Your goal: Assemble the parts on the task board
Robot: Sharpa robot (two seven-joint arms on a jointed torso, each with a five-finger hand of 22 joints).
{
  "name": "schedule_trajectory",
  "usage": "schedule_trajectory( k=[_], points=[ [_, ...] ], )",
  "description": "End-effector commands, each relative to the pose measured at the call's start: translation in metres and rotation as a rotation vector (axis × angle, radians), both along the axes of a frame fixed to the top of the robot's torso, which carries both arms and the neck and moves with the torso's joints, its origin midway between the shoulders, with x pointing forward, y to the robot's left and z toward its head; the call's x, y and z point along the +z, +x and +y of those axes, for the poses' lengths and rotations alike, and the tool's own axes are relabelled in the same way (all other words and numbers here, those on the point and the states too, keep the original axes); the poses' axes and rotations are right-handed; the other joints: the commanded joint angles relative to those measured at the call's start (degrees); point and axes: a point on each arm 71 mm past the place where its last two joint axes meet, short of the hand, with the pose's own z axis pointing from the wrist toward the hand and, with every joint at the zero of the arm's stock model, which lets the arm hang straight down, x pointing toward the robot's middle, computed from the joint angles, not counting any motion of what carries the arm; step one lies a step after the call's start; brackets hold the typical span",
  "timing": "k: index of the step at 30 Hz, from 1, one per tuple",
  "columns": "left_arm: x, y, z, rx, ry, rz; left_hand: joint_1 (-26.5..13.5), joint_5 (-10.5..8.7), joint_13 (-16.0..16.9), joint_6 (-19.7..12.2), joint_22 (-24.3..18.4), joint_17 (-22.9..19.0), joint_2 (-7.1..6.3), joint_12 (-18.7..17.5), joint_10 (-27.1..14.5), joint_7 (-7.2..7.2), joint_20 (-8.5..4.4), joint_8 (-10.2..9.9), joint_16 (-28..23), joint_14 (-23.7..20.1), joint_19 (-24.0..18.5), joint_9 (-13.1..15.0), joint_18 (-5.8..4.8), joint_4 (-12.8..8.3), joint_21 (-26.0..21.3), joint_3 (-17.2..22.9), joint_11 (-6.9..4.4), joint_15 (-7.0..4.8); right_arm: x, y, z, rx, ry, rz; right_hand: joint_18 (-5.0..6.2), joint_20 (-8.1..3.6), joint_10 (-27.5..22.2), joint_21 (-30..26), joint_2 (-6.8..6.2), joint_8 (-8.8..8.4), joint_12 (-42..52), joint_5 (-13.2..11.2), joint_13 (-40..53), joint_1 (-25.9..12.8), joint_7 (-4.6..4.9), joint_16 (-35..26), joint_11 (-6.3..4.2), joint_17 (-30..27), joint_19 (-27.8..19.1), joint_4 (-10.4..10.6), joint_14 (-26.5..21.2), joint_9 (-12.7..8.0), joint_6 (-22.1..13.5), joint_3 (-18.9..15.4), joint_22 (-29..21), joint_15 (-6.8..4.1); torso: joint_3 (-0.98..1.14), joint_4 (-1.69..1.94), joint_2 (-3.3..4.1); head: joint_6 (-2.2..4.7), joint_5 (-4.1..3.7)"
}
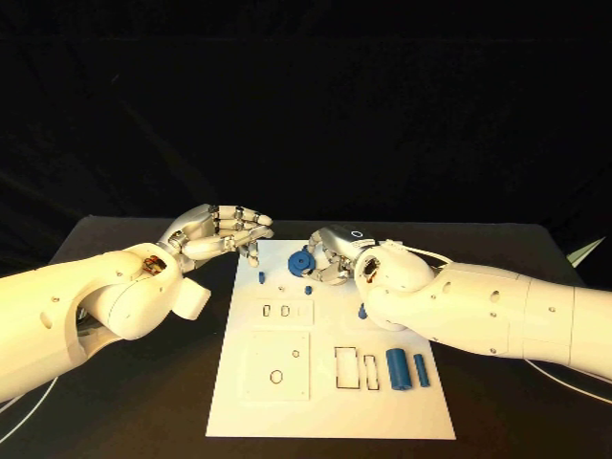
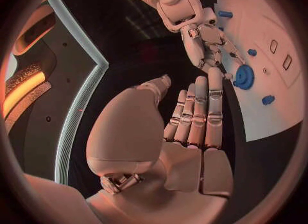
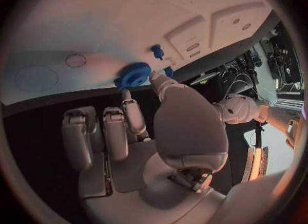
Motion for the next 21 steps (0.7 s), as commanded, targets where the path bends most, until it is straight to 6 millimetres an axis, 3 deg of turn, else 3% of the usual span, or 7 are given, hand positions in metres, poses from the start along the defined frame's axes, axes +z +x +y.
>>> schedule_trajectory(
  k=[1,9,13,21],
  points=[
    [0.0009,-0.0006,-0.0018,-0.017,-0.007,0.000,-0.2,-0.17,0.0,-0.3,0.0,0.0,0.57,-0.3,-0.3,3.62,0.11,-0.2,-0.3,-0.2,-0.4,0.1,0.34,-0.1,0.2,0.3,-0.14,0.23,-0.0006,-0.0011,0.0023,0.016,0.013,0.020,-0.15,0.46,0.5,-0.1,0.69,-0.22,0.1,0.4,0.2,-0.1,-0.02,-0.2,0.03,12.8,5.4,0.2,5.4,0.0,0.5,-0.3,14.3,0.21,-0.04,0.10,-0.01,-0.01,-0.06],
    [0.0008,-0.0005,-0.0021,-0.018,-0.008,0.001,-0.2,-0.17,-0.1,-0.3,0.1,-0.1,0.58,-0.3,-0.3,3.62,0.11,-0.3,-0.3,-0.2,-0.4,0.1,0.34,-0.2,0.2,0.4,-0.14,0.22,-0.0031,0.0021,0.0034,0.006,0.008,0.050,-0.16,0.35,0.6,-0.1,2.09,-1.10,0.0,-0.3,0.2,-1.7,-0.02,-0.1,0.00,12.9,5.4,1.7,5.5,-0.3,0.1,-0.3,14.3,0.13,-0.11,0.09,-0.03,0.04,-0.14],
    [0.0008,-0.0005,-0.0023,-0.019,-0.008,0.001,-0.2,-0.17,-0.1,-0.3,0.1,-0.1,0.58,-0.3,-0.3,3.62,0.11,-0.3,-0.3,-0.2,-0.4,0.1,0.34,-0.2,0.2,0.4,-0.14,0.22,-0.0044,0.0030,0.0050,0.009,0.005,0.066,-0.16,0.45,0.5,-0.1,2.47,-4.24,0.0,-0.3,0.2,-1.9,0.14,-0.1,0.15,12.8,5.4,1.8,5.4,-2.5,-3.9,0.0,14.3,0.28,-0.13,0.07,-0.01,0.07,-0.15],
    [0.0007,-0.0004,-0.0022,-0.017,-0.007,0.001,-0.2,-0.17,-0.1,-0.3,0.1,-0.1,0.58,-0.3,-0.3,3.62,0.11,-0.3,-0.3,-0.2,-0.4,0.1,0.34,-0.2,0.2,0.4,-0.14,0.22,-0.0063,0.0033,0.0073,0.015,-0.006,0.090,-0.15,0.38,0.5,-0.1,2.83,-5.00,0.0,-0.3,0.3,-2.1,-0.19,-0.1,-0.12,12.9,5.4,1.9,5.4,-3.7,-5.1,0.2,14.3,0.12,-0.11,0.03,0.00,-0.01,-0.04]
  ],
)
